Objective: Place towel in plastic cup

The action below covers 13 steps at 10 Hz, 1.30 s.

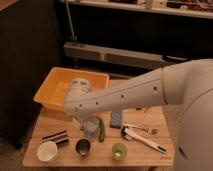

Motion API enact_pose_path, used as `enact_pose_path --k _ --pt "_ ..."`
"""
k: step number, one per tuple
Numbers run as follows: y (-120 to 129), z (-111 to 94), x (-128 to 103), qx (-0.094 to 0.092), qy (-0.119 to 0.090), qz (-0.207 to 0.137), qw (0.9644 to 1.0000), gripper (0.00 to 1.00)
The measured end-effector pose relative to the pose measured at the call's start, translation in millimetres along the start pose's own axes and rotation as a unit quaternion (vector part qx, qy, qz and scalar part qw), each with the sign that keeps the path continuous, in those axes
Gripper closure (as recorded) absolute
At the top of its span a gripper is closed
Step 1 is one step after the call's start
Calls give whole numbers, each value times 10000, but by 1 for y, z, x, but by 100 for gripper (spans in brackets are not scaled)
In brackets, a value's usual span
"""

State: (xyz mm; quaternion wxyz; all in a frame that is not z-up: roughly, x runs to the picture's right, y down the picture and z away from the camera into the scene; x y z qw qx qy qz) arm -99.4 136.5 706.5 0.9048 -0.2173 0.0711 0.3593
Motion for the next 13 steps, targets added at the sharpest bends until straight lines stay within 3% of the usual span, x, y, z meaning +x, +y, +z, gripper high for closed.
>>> enact_pose_path --k 1,2,5,6,7,9,11,13 --pt "2 2 -1 -228 120 -23 9997 25" --pt "2 7 1 -579 268 -9 9980 34" --pt "4 19 5 -1466 535 95 9877 64" --pt "4 20 7 -1525 568 108 9866 73" --pt "4 19 10 -1464 572 52 9876 83" --pt "8 19 10 -1236 168 -300 9917 99" --pt "6 29 9 -1180 -180 -689 9905 100" --pt "4 47 2 -1213 -323 -950 9875 100"
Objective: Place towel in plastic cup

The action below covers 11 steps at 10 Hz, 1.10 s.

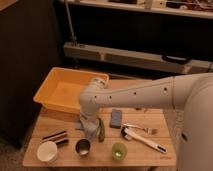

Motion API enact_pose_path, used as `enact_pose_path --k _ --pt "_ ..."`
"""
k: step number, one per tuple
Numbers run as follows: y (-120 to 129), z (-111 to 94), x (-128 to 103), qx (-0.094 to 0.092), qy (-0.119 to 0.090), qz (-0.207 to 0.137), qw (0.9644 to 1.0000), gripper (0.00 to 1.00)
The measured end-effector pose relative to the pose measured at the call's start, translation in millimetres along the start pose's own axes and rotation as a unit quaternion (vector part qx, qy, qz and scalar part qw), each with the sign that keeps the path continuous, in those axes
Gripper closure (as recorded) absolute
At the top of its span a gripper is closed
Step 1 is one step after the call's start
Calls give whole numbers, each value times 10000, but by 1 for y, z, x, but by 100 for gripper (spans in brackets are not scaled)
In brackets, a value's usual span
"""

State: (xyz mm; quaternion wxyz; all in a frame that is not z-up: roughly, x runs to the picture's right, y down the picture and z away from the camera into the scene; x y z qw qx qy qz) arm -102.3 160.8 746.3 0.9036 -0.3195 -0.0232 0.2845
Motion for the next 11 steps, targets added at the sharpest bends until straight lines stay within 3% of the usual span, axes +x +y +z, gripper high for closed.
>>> enact_pose_path --k 5,9,11 --pt "-24 34 -19 -16 102 -262 9996 100" --pt "-64 18 -42 273 -53 -137 9995 100" --pt "-75 4 -48 301 -19 -23 9995 100"
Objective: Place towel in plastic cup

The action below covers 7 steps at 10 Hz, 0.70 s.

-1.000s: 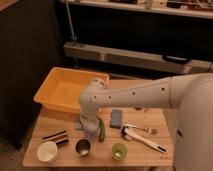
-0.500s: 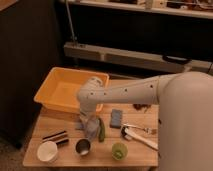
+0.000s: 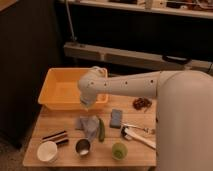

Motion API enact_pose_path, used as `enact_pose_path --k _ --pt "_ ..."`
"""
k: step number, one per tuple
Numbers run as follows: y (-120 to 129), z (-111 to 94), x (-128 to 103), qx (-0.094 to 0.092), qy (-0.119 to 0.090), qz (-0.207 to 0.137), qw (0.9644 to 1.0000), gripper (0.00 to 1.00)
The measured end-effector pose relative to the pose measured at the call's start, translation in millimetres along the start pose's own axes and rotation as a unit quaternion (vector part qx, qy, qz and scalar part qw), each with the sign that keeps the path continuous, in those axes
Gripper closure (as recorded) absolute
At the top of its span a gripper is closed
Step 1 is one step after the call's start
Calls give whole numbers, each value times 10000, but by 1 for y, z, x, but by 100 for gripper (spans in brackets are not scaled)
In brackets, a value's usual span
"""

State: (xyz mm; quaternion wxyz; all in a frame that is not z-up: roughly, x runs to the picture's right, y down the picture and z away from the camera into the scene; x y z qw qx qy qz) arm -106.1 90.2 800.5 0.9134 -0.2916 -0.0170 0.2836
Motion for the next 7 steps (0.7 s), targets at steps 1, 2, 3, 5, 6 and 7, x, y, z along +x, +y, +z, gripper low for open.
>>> enact_pose_path --k 1,2,3,5,6,7 --pt "1 -1 2 37 214 -41 9998 96" --pt "7 1 6 66 532 -72 9985 87" --pt "11 7 11 39 705 -22 9975 78" --pt "14 27 34 72 1099 89 9939 56" --pt "21 30 37 76 1151 72 9933 47" --pt "27 27 46 72 1187 67 9929 35"
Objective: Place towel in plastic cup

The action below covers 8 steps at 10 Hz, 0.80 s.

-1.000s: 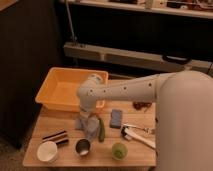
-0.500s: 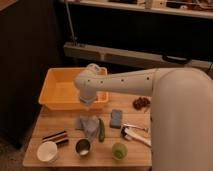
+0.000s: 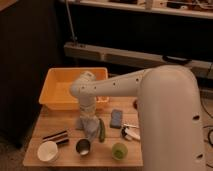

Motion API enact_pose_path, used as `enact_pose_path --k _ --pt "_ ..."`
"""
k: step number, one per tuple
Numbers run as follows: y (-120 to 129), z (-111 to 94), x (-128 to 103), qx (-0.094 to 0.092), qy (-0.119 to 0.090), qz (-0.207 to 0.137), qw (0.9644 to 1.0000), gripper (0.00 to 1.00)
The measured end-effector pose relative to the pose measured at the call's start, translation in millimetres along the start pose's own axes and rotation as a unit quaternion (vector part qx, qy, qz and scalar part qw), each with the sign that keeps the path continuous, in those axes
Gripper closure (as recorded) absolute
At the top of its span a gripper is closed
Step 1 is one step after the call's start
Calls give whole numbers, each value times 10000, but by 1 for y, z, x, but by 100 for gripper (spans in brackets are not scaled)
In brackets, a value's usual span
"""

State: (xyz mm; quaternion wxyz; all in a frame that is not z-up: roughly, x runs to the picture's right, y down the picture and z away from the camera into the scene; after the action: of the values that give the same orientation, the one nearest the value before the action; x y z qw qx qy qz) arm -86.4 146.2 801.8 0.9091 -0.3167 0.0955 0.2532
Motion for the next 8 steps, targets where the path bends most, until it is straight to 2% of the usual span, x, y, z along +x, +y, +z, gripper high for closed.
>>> enact_pose_path --k 2,4,8 --pt "4 -10 4 -111 -340 -55 9993 21" --pt "8 -18 5 -263 -595 -140 9978 20" --pt "7 -13 2 -493 -727 -256 9958 20"
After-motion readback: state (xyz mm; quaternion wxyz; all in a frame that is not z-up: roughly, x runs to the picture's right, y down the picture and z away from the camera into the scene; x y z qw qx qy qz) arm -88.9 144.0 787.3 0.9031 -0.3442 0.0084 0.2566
